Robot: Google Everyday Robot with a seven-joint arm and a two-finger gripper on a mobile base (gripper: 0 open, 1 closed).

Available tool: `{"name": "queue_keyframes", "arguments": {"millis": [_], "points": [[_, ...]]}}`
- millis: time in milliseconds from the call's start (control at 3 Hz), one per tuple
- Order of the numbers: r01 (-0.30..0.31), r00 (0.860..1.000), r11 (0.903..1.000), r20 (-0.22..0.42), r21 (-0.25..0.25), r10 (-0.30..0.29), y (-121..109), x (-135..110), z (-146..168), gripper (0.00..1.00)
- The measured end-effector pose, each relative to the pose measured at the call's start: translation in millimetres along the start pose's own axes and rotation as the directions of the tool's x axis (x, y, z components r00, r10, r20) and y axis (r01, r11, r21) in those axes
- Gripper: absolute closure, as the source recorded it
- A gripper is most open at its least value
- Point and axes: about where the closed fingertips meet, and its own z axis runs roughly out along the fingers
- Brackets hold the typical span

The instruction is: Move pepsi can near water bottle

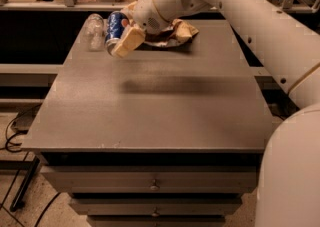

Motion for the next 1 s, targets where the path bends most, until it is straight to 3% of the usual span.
{"name": "queue_keyframes", "arguments": {"millis": [333, 1000], "points": [[0.001, 1.000, 0.9979, 0.018, -0.065, 0.000, 10.9, -7.6, 35.1, 0.70], [-0.064, 0.997, 0.9926, 0.038, -0.104, 0.068, 12.9, 0.5, 76.9, 0.25]]}}
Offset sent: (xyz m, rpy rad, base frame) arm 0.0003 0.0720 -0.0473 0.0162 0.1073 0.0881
